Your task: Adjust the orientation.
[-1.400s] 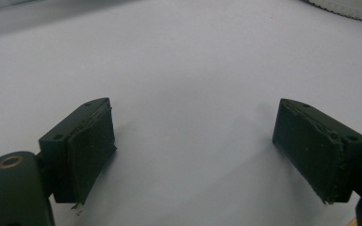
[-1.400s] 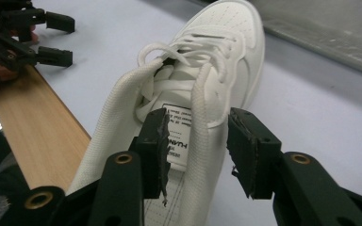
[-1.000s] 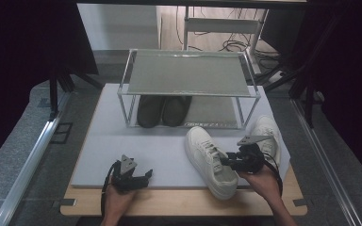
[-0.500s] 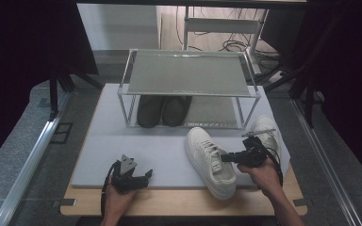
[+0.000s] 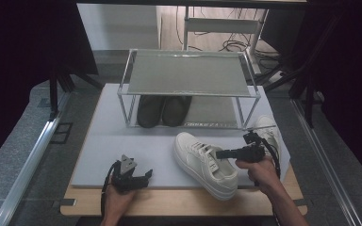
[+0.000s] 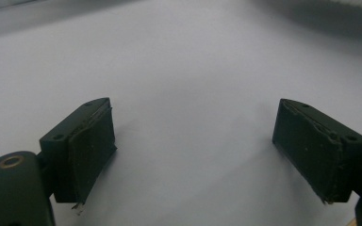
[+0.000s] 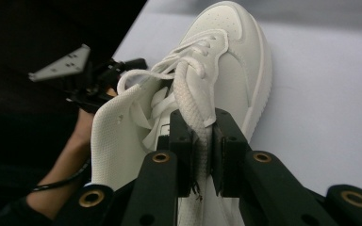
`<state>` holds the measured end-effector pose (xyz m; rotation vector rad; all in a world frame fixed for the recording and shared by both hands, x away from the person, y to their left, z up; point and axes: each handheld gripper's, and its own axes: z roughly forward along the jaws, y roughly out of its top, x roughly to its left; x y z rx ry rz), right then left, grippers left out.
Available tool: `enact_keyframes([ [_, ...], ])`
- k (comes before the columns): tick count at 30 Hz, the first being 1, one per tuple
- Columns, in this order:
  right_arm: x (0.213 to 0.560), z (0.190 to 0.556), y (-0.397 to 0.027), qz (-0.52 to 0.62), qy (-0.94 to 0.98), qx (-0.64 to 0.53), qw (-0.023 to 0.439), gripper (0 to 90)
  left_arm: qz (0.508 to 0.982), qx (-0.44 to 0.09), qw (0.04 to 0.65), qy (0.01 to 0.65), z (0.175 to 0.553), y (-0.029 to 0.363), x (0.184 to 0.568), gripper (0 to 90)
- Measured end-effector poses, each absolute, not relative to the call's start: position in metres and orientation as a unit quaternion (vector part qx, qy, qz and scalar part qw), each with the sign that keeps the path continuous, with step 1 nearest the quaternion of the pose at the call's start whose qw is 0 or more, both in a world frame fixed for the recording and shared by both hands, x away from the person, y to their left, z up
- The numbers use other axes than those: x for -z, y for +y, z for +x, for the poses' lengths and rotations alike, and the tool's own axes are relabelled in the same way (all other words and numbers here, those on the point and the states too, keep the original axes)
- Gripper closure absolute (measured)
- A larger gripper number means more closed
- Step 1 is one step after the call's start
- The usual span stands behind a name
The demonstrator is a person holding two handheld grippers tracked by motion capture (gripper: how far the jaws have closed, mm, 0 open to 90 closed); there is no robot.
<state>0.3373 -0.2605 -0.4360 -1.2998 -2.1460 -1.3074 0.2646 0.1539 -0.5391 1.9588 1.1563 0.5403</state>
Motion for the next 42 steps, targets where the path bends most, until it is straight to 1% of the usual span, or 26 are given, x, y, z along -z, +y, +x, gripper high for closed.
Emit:
enact_keyframes([
  [8,0.416,0.342,-0.264,-0.450,-0.730,0.488,0.161,80.8,0.771,-0.213,0.391,0.455,0.265,0.154,0.539,13.4],
  [16,0.397,0.346,-0.267,-0.445,-0.710,0.517,0.177,80.8,0.771,-0.214,0.392,0.455,0.265,0.154,0.539,13.4],
  [28,0.363,0.353,-0.257,-0.419,-0.702,0.540,0.199,80.7,0.771,-0.214,0.392,0.454,0.265,0.154,0.539,13.4],
  [42,0.327,0.369,-0.251,-0.409,-0.685,0.569,0.201,80.7,0.771,-0.213,0.392,0.454,0.265,0.154,0.539,13.5],
])
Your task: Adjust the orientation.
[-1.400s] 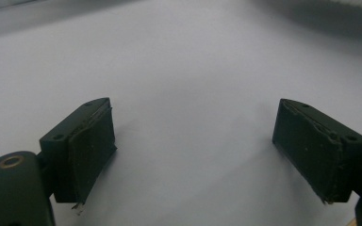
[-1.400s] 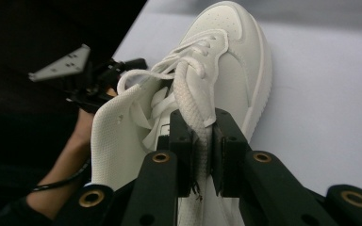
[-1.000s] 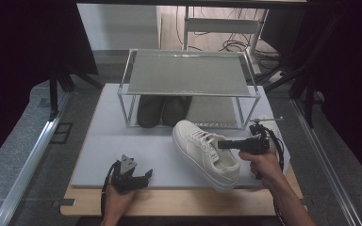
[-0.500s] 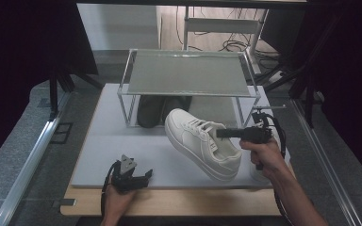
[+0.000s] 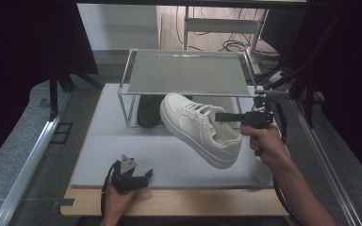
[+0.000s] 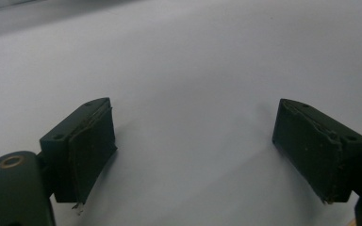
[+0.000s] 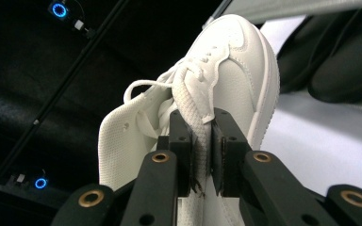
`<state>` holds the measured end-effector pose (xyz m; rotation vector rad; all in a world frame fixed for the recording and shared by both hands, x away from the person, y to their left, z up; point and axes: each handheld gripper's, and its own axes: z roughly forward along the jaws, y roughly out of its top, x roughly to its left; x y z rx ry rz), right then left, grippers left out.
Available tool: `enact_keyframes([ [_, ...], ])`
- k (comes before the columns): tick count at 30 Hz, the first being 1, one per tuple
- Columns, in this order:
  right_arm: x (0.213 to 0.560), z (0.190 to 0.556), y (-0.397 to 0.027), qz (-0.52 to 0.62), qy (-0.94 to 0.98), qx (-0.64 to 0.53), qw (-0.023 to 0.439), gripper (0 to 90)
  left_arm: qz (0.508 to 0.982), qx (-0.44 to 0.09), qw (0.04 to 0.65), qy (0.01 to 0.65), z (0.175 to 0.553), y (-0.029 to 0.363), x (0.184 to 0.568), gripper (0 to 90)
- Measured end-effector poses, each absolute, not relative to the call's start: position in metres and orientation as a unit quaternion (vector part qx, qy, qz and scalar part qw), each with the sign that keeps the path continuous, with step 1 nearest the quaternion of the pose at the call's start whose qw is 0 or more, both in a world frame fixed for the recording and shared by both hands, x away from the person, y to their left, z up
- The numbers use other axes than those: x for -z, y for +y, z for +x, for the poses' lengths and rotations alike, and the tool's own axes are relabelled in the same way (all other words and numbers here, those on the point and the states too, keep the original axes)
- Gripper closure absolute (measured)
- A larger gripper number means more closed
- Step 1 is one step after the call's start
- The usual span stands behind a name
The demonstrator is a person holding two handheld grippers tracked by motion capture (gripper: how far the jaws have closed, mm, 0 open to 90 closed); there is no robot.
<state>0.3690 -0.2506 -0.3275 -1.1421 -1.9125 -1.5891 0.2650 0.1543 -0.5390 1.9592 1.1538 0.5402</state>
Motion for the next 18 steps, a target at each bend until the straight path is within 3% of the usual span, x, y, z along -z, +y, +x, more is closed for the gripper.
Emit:
enact_keyframes([
  [18,0.298,0.409,-0.233,-0.441,-0.656,0.593,0.158,80.7,0.772,-0.213,0.391,0.454,0.265,0.154,0.539,13.5],
])
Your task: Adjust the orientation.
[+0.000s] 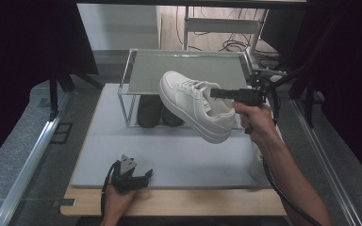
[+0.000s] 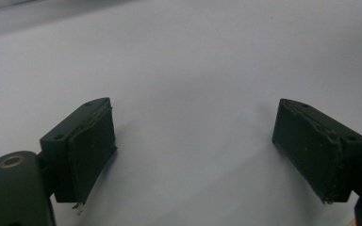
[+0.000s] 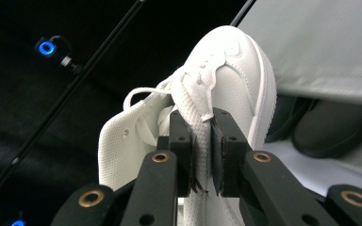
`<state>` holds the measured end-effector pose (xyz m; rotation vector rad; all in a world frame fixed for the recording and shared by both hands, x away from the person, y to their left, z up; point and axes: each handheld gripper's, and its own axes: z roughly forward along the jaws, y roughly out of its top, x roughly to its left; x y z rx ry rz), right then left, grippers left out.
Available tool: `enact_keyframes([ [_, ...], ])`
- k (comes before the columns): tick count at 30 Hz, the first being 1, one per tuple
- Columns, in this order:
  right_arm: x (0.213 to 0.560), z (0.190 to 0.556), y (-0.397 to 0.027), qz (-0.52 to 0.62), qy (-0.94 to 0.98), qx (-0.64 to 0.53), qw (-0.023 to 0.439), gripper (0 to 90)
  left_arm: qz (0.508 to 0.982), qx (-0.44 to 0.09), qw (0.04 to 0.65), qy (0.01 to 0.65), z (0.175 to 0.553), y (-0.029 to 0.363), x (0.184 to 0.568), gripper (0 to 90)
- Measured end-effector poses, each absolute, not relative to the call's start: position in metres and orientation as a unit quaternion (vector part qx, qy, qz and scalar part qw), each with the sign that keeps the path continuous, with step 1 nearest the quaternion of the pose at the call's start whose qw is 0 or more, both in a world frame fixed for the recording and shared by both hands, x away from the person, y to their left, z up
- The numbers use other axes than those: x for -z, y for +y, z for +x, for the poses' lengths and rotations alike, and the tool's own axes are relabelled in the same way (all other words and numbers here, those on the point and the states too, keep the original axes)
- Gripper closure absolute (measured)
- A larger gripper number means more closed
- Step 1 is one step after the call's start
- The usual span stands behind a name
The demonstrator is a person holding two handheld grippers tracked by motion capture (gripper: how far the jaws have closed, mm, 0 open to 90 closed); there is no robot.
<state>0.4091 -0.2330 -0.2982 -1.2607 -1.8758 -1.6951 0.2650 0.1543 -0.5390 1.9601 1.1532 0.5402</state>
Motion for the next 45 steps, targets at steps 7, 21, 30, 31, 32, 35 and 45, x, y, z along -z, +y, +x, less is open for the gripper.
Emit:
enact_keyframes([
  [7,0.298,0.432,-0.229,-0.469,-0.639,0.594,0.135,80.6,0.771,-0.213,0.392,0.455,0.265,0.154,0.539,13.6],
  [21,0.302,0.473,-0.217,-0.516,-0.617,0.589,0.082,80.2,0.771,-0.214,0.392,0.455,0.265,0.154,0.539,13.6],
  [30,0.301,0.491,-0.203,-0.536,-0.610,0.581,0.052,79.4,0.771,-0.214,0.392,0.454,0.265,0.154,0.539,13.6],
  [31,0.302,0.493,-0.202,-0.538,-0.609,0.580,0.053,79.3,0.771,-0.214,0.392,0.454,0.265,0.154,0.539,13.6],
  [32,0.304,0.495,-0.201,-0.541,-0.609,0.578,0.053,79.1,0.771,-0.214,0.392,0.454,0.265,0.154,0.539,13.6],
  [35,0.309,0.498,-0.200,-0.546,-0.601,0.581,0.062,77.5,0.771,-0.214,0.392,0.454,0.265,0.154,0.539,13.6],
  [45,0.310,0.499,-0.211,-0.519,-0.597,0.604,0.092,57.2,0.773,-0.214,0.390,0.453,0.265,0.154,0.539,13.6],
])
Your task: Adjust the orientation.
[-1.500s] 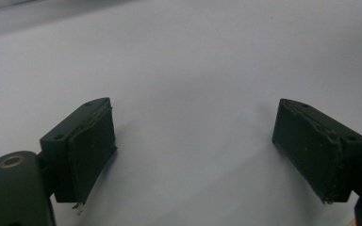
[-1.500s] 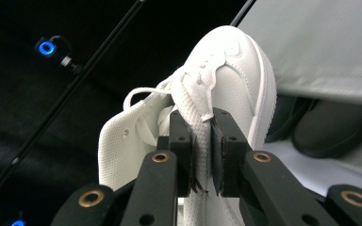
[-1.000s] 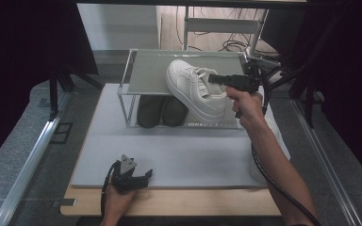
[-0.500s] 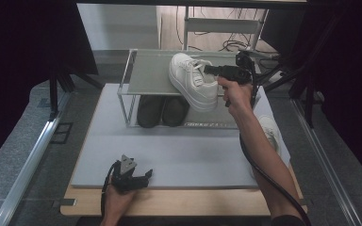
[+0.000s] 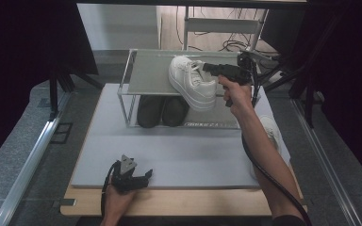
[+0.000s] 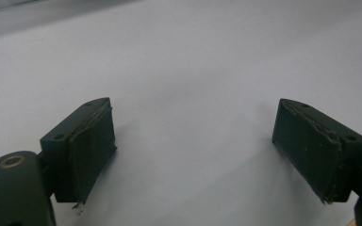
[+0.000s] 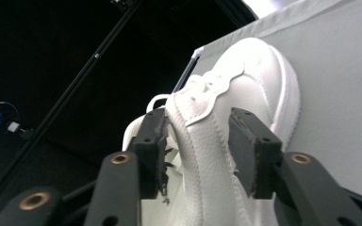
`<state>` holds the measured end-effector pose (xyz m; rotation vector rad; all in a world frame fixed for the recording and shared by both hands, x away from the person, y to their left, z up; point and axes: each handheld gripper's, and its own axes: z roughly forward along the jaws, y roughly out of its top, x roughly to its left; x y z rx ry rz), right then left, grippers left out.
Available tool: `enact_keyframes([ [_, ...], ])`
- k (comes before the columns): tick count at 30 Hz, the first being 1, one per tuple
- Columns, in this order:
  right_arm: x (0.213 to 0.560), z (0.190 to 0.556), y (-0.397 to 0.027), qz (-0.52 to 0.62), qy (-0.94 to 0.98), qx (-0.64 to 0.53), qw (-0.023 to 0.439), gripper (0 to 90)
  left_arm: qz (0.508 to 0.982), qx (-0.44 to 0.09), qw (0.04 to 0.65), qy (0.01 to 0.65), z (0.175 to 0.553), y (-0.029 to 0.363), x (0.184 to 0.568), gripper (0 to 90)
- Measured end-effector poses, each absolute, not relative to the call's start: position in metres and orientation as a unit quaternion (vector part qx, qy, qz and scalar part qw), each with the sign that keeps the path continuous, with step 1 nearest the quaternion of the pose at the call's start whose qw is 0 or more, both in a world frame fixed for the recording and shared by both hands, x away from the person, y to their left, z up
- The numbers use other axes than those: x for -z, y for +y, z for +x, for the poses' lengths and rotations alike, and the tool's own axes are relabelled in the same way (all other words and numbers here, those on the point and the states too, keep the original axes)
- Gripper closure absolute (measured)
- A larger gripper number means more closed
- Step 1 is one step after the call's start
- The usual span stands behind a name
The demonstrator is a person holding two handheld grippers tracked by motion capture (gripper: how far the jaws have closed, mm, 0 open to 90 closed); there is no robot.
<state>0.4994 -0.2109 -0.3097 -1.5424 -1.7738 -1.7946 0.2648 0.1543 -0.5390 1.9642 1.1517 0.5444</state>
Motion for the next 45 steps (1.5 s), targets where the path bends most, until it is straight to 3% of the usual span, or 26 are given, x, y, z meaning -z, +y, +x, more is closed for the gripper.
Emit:
enact_keyframes([
  [10,0.303,0.477,-0.240,-0.494,-0.607,0.620,0.051,58.0,0.772,-0.215,0.389,0.455,0.265,0.154,0.539,13.6],
  [22,0.316,0.435,-0.268,-0.463,-0.635,0.618,0.027,81.9,0.768,-0.217,0.393,0.457,0.265,0.153,0.540,13.6],
  [28,0.324,0.413,-0.258,-0.434,-0.680,0.591,-0.018,89.4,0.768,-0.217,0.393,0.457,0.265,0.153,0.540,13.7],
  [45,0.333,0.388,-0.224,-0.372,-0.750,0.540,-0.083,90.0,0.768,-0.217,0.393,0.457,0.265,0.153,0.540,13.6],
])
